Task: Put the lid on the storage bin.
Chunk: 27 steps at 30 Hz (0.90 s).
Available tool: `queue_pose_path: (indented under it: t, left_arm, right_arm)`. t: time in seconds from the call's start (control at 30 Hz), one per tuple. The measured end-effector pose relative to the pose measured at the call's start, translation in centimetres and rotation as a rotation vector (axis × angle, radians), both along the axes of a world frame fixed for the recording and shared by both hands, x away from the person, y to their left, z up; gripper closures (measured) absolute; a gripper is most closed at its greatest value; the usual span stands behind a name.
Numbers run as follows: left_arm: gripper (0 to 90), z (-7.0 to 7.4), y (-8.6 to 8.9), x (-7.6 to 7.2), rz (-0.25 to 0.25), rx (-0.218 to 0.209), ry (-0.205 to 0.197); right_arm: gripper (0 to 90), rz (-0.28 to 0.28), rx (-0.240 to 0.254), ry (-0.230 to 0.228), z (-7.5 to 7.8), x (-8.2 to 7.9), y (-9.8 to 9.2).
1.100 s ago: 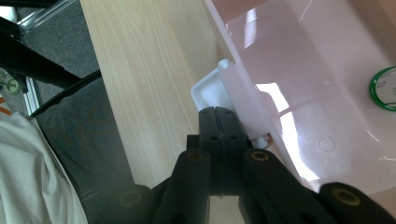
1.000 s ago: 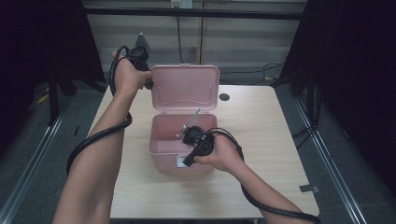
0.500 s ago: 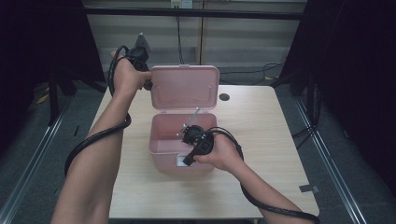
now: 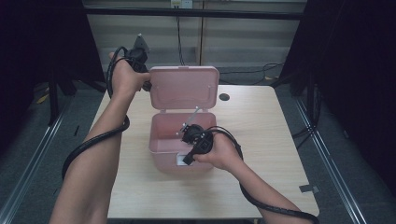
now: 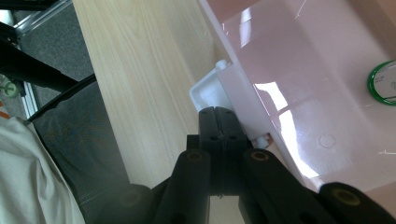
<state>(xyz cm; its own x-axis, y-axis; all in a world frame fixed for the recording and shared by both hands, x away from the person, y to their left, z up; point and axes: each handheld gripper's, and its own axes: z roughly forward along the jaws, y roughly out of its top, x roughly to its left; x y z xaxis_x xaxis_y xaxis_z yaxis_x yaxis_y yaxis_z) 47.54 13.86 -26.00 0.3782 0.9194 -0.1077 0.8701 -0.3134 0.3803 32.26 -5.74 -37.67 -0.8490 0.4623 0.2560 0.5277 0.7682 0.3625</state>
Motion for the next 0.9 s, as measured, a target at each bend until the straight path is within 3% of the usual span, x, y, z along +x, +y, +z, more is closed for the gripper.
queue_pose_path:
  t: [0.9]
  left_arm:
    - [87.1,0.0,0.4,-2.1,-0.019,-0.004,-0.03]
  right_arm:
    - [90.0,-0.011,-0.007,-0.003,0.0,0.1,0.2]
